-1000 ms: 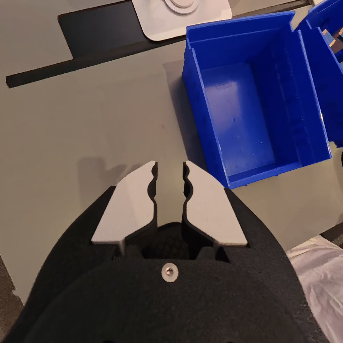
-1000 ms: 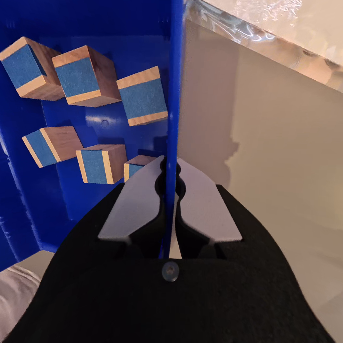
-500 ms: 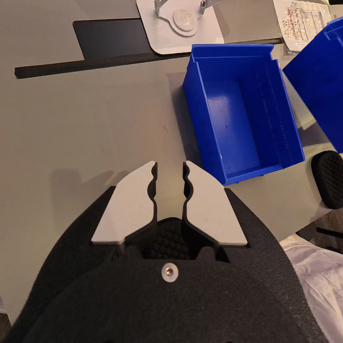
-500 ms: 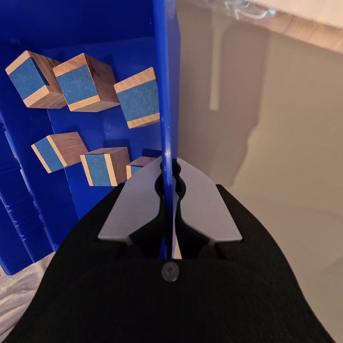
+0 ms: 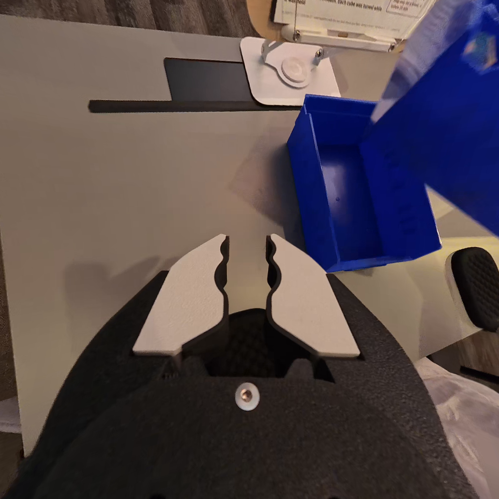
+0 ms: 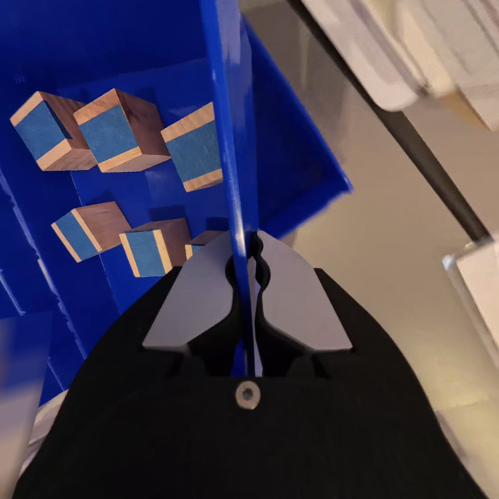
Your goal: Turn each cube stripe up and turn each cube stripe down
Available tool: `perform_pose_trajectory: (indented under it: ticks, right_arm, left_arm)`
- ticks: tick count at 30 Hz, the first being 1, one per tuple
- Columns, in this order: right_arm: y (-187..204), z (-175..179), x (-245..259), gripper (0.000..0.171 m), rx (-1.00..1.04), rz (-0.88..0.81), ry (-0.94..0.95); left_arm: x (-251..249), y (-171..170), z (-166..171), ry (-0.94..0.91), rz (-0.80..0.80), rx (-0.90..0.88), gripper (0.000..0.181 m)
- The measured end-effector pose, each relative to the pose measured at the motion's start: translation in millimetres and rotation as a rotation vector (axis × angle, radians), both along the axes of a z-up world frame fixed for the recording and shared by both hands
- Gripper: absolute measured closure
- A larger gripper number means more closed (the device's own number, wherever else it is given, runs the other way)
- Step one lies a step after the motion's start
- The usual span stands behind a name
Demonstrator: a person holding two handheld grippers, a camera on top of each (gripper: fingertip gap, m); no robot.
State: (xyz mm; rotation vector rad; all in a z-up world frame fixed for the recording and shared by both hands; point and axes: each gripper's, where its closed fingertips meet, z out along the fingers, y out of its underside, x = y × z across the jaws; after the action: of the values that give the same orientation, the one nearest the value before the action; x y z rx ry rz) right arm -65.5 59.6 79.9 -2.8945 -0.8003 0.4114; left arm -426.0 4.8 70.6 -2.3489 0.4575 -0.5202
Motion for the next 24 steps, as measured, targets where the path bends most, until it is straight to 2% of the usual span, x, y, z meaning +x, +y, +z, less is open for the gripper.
perform_pose_trajectory:
  ticks: [7,12,18,24]
  right_arm:
    - [32.7,-47.8,-190.8,0.165,-0.075,0.365,-0.061]
    - [60.4,-81.5,-283.5,0.165,-0.089,0.442,-0.048]
    - [91.5,-119.4,-350.4,0.166,-0.032,0.427,-0.027]
    - [102.7,-165.5,-364.4,0.165,-0.020,0.363,-0.016]
  left_arm:
    - [-43.1,-22.2,23.7,-0.089,0.141,0.100,0.156]
    - [-64.2,-32.2,24.3,-0.093,0.193,0.112,0.156]
    - [-79.6,-30.7,29.7,-0.149,0.231,0.140,0.156]
    - [-66.2,-29.5,25.9,-0.131,0.160,0.120,0.156]
